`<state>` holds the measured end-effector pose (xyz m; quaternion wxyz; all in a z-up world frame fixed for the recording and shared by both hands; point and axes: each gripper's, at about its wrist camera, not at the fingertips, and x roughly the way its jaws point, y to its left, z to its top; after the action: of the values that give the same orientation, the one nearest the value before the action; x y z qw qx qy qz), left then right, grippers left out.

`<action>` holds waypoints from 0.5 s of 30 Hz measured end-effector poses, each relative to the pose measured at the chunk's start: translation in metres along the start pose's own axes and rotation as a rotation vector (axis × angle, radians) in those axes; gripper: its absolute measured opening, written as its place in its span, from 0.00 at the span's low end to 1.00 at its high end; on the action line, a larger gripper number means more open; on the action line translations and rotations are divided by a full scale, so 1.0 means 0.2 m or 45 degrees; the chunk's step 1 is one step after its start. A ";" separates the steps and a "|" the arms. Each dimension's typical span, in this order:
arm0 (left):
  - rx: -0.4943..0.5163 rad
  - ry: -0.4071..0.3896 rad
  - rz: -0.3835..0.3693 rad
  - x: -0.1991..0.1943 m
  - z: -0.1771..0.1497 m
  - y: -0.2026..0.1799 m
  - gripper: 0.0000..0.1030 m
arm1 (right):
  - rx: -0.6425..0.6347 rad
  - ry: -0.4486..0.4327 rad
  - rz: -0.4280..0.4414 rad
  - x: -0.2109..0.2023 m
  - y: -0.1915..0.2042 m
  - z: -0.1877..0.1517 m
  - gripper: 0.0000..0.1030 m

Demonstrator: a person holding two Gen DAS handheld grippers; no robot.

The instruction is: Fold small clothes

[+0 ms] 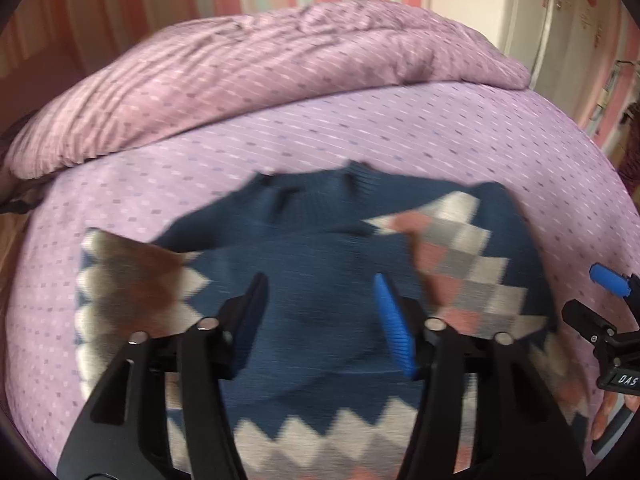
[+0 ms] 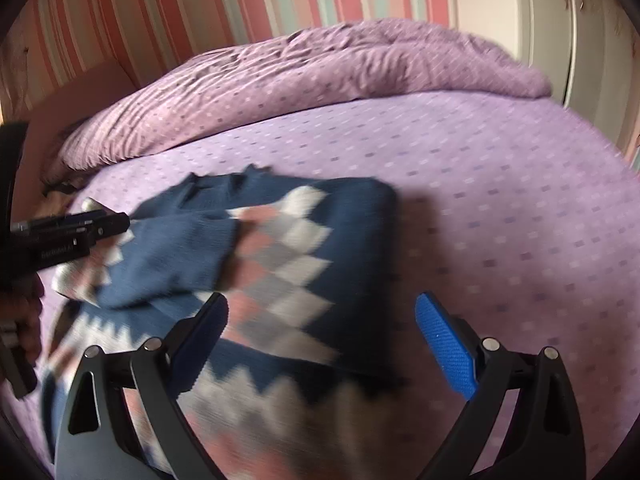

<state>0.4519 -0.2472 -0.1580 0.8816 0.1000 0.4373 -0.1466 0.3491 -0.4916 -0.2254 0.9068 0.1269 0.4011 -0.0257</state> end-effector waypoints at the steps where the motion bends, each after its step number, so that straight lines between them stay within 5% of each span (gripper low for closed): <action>1: -0.017 -0.017 0.030 -0.01 0.00 0.06 0.64 | 0.047 0.027 0.066 0.04 0.03 0.02 0.92; 7: -0.106 -0.155 0.236 -0.13 -0.06 0.39 0.90 | 0.164 0.145 0.223 0.22 0.19 0.07 0.92; 15: -0.112 -0.165 0.375 -0.17 -0.18 0.76 0.92 | 0.147 0.279 0.193 0.42 0.37 0.07 0.92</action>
<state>0.4572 -0.0884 -0.1455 0.9235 0.1147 0.3661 -0.0029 0.4267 -0.4182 -0.2620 0.8481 0.2108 0.4849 0.0337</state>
